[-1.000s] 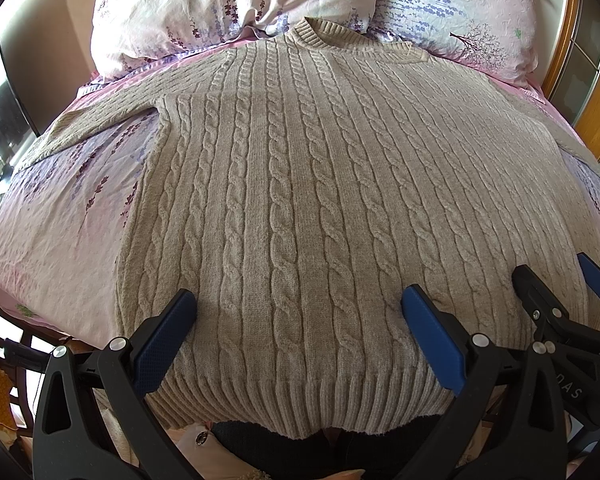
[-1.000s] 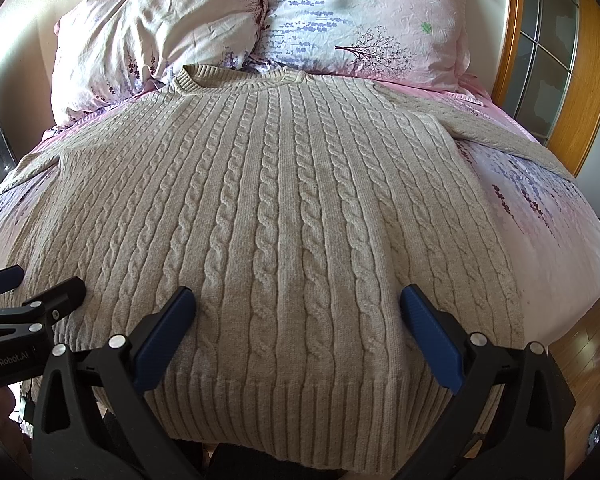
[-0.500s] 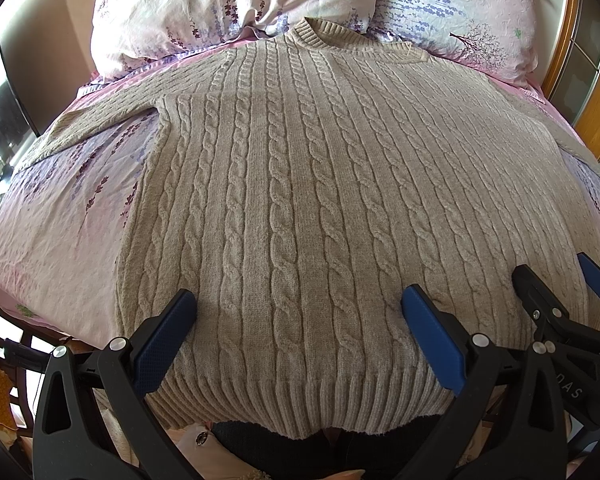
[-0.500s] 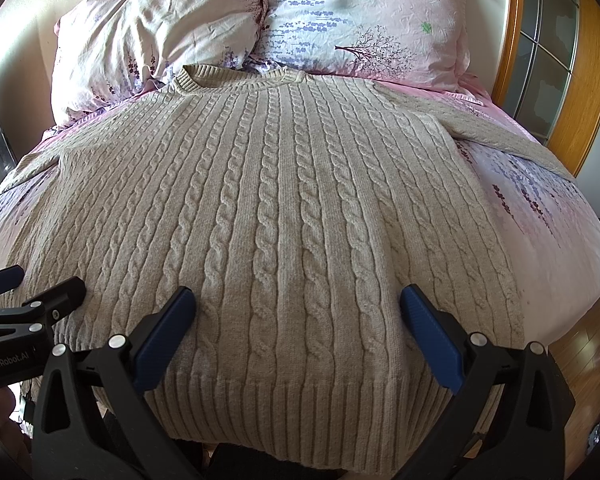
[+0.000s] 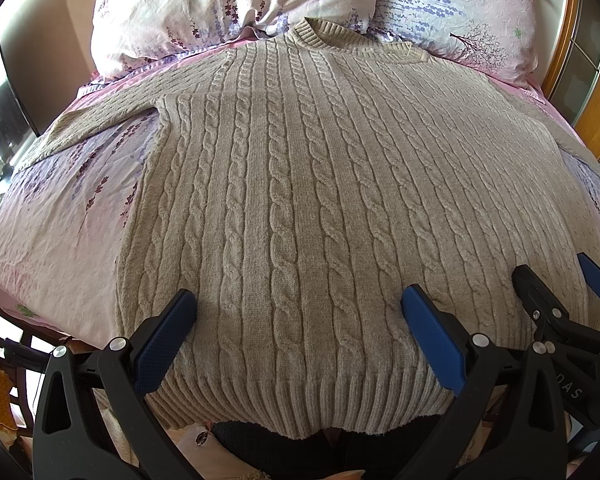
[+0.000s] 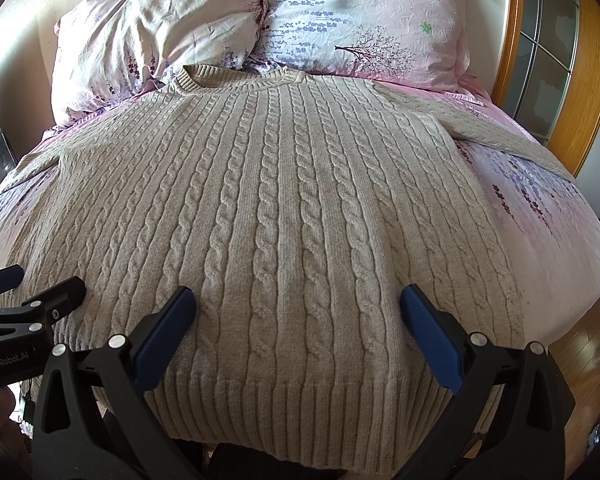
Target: Fold small clothes
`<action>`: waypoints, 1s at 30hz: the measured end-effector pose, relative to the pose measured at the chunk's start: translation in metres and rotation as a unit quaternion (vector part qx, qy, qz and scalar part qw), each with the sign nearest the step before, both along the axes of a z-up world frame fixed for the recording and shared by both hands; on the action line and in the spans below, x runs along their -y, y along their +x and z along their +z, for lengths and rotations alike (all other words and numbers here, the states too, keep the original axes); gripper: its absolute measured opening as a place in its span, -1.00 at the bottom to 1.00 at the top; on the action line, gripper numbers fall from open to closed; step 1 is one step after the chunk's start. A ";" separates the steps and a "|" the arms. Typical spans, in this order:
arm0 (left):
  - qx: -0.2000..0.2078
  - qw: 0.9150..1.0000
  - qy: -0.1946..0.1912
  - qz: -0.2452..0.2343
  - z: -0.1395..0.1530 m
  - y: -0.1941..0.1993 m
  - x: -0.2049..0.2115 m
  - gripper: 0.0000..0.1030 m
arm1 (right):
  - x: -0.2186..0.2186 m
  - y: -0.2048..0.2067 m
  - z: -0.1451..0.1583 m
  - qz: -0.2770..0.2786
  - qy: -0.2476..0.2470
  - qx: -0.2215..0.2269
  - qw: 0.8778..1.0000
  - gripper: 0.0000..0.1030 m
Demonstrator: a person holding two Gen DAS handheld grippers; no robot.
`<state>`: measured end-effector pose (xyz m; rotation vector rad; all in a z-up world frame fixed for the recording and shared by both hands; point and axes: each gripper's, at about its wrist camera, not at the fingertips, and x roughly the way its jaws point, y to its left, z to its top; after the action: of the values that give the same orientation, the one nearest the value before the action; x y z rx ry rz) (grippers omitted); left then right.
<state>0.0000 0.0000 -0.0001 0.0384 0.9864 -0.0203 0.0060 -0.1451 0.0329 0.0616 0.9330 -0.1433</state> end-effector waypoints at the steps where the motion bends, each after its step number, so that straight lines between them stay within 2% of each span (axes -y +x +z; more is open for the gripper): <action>1: 0.000 1.000 0.000 0.000 0.000 0.000 0.000 0.97 | -0.001 0.000 0.000 0.000 0.000 0.000 1.000 0.97; 30: -0.003 1.000 0.000 0.000 0.000 0.003 0.002 0.97 | -0.004 0.002 -0.002 0.017 0.002 -0.020 1.000 0.97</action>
<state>0.0030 -0.0019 -0.0001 0.0389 0.9921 -0.0205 0.0079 -0.1415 0.0306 0.0475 0.9748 -0.1111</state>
